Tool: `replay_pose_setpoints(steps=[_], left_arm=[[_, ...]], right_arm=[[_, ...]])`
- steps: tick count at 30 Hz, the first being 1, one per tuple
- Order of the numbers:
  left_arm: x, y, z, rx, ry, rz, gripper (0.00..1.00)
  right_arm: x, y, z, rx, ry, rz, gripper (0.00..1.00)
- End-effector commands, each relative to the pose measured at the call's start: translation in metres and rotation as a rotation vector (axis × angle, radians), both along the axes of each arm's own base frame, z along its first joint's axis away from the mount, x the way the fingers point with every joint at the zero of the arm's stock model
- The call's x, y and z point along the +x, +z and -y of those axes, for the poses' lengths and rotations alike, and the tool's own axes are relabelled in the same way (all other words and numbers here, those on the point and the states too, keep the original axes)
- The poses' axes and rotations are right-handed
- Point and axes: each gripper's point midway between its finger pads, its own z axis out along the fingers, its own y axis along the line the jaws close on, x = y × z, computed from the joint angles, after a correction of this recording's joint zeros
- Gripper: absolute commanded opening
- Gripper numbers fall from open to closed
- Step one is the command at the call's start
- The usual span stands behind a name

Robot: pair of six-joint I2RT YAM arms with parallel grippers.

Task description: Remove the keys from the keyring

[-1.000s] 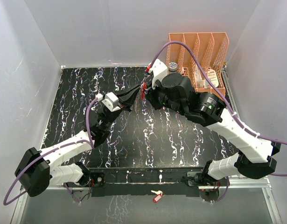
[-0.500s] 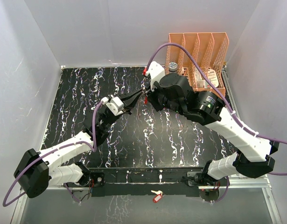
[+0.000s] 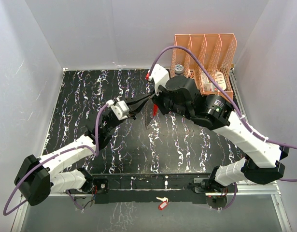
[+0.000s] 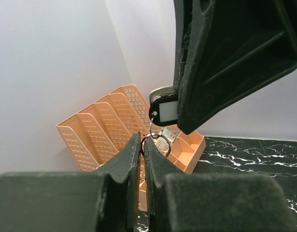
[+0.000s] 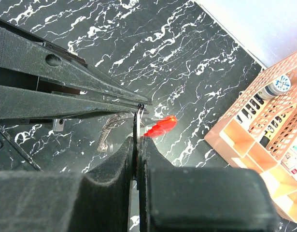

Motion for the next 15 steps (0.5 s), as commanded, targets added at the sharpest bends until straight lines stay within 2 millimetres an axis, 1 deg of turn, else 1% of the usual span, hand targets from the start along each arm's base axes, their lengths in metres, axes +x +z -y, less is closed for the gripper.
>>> replay_pose_setpoints(steps=[1, 3, 6, 8, 11, 13, 15], left_arm=[[-0.004, -0.035, 0.008, 0.099, -0.071, -0.094, 0.0], [-0.014, -0.031, 0.012, 0.099, -0.132, -0.083, 0.0], [-0.037, -0.031, 0.023, 0.137, -0.271, -0.062, 0.0], [-0.047, -0.028, 0.026, 0.148, -0.33, -0.058, 0.0], [-0.05, -0.023, 0.026, 0.136, -0.344, -0.066, 0.0], [-0.046, -0.021, 0.024, 0.125, -0.321, -0.081, 0.0], [-0.041, -0.017, 0.022, 0.114, -0.294, -0.092, 0.09]], right_arm=[[0.005, 0.106, 0.001, 0.29, -0.01, 0.241, 0.0], [0.007, 0.106, 0.0, 0.289, -0.012, 0.26, 0.0], [0.012, 0.108, 0.003, 0.284, -0.034, 0.297, 0.0], [0.014, 0.109, 0.006, 0.284, -0.049, 0.321, 0.0], [0.016, 0.114, 0.01, 0.293, -0.062, 0.351, 0.0], [0.015, 0.116, 0.011, 0.301, -0.061, 0.361, 0.0], [0.014, 0.117, 0.011, 0.304, -0.056, 0.362, 0.0]])
